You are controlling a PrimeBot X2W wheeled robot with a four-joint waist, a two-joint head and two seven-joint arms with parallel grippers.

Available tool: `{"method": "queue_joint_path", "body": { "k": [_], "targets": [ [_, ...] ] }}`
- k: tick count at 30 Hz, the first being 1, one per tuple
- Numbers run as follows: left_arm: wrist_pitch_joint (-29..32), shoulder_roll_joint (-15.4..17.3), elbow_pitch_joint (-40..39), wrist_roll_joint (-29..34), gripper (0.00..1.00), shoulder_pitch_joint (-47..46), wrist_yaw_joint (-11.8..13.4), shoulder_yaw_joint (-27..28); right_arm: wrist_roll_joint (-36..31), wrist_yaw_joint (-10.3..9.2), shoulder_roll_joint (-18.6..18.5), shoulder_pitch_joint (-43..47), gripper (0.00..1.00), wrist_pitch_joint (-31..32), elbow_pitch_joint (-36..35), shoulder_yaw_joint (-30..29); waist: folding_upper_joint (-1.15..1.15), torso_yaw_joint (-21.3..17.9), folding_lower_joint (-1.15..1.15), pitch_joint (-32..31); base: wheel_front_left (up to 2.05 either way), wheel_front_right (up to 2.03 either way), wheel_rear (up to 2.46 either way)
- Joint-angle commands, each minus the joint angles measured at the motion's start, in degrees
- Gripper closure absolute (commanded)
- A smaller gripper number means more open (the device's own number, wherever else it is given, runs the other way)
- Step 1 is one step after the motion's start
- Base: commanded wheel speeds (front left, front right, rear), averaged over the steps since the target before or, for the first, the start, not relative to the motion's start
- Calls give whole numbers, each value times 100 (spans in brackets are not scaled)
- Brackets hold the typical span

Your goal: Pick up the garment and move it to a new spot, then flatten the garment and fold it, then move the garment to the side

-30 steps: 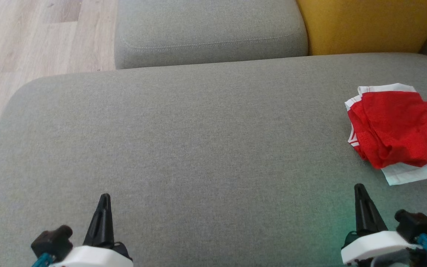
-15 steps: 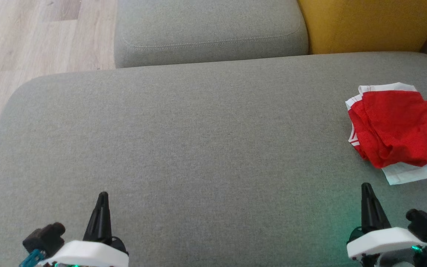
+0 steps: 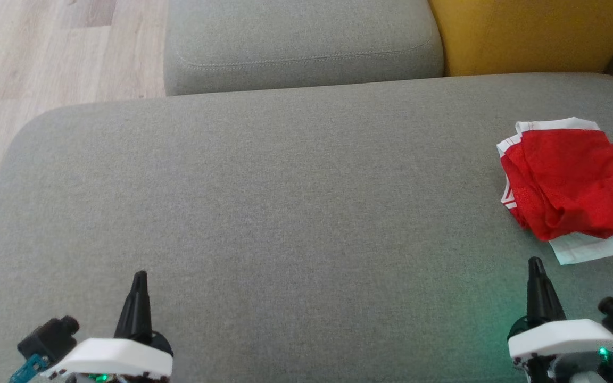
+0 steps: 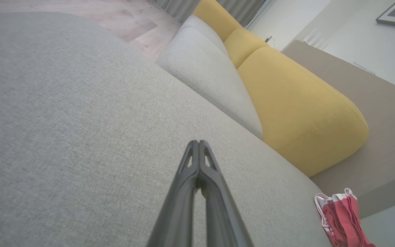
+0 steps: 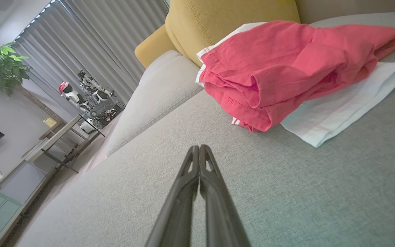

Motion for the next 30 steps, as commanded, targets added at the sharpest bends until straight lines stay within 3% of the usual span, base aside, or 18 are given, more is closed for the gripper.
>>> {"method": "queue_joint_path", "body": {
  "k": [1, 30],
  "targets": [
    [63, 75, -150, -189, 100, -315, -48, 134, 228, -1, -14, -319, 100, 41, -234, -3, 0, 1, 0, 4, 0, 0, 0],
    [528, 105, 49, -1942, 100, -635, -216, 422, 2180, -2, -22, -476, 100, 535, -364, -150, 0, 11, 0, 60, 0, 0, 0]
  ]
}}
